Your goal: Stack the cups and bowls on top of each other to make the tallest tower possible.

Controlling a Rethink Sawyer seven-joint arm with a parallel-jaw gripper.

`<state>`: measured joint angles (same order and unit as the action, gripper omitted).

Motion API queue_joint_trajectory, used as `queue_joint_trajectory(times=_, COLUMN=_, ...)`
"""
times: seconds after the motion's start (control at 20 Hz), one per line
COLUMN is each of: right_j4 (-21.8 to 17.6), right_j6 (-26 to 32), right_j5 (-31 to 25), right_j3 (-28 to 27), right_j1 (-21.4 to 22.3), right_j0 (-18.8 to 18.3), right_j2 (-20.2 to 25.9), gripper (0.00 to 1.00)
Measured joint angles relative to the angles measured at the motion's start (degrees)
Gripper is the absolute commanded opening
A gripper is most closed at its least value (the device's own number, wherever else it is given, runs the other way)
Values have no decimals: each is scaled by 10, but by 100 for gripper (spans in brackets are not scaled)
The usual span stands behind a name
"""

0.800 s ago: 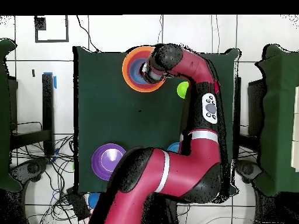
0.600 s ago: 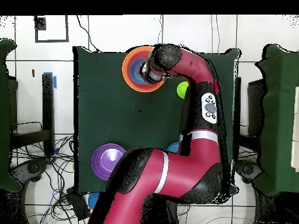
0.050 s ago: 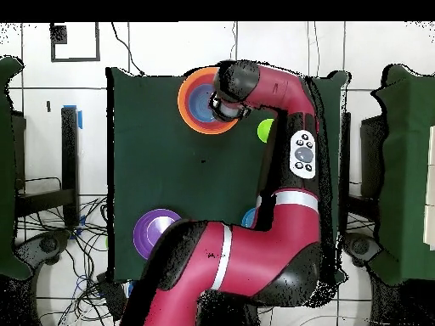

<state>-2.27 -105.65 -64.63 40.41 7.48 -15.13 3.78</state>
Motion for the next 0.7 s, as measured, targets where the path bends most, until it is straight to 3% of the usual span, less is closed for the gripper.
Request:
queue_joint_trajectory(times=0.35, right_j4=-3, right_j6=0, right_j5=0, right_j3=38, right_j1=35, right_j0=10, right_j2=-32, gripper=100)
queue_joint_trajectory(times=0.7, right_j4=-5, right_j6=0, right_j5=0, right_j3=134, right_j1=85, right_j0=12, right_j2=-63, gripper=100)
